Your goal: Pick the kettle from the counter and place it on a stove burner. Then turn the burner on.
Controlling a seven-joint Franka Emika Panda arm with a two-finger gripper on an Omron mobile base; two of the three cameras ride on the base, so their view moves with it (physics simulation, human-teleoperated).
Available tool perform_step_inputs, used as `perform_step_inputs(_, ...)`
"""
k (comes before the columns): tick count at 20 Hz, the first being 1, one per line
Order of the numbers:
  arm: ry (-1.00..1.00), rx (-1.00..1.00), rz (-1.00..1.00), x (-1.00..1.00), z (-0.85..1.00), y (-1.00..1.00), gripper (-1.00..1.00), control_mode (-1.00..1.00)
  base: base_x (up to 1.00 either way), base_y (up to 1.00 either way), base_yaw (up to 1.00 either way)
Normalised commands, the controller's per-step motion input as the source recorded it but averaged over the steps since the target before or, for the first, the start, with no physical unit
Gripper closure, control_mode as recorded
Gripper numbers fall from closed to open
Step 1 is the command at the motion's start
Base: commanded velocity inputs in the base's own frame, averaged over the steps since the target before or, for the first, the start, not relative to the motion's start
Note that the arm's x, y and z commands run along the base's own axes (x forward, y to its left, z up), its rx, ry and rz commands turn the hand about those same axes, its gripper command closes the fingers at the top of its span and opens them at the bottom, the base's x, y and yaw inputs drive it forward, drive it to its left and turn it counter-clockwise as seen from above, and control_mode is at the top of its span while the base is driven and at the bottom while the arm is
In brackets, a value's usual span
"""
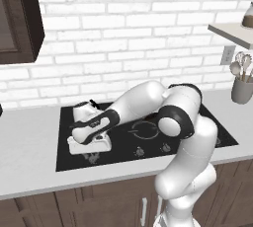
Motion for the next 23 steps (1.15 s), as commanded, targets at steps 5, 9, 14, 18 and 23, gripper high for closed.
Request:
perform_step_inputs(5,-0.08,-0.05,0.46,-0.39,0.0,0.13,1.0,-1.0,0.0,0.0,0.0)
perform_step_inputs(9,-0.08,-0.07,0.52,-0.37,0.02,0.16,1.0,-1.0,0.0,0.0,0.0)
perform_step_inputs(14,-0.13,-0.08,0.55,-0.42,0.09,0.15,1.0,-1.0,0.0,0.0,0.0)
perform_step_inputs(18,-0.22,-0.08,0.54,-0.46,0.23,0.03,1.0,-1.0,0.0,0.0,0.0)
perform_step_inputs(23,-0.27,-0.05,0.4,-0.22,0.4,0.0,-1.0,-1.0,0.0,0.0,0.0)
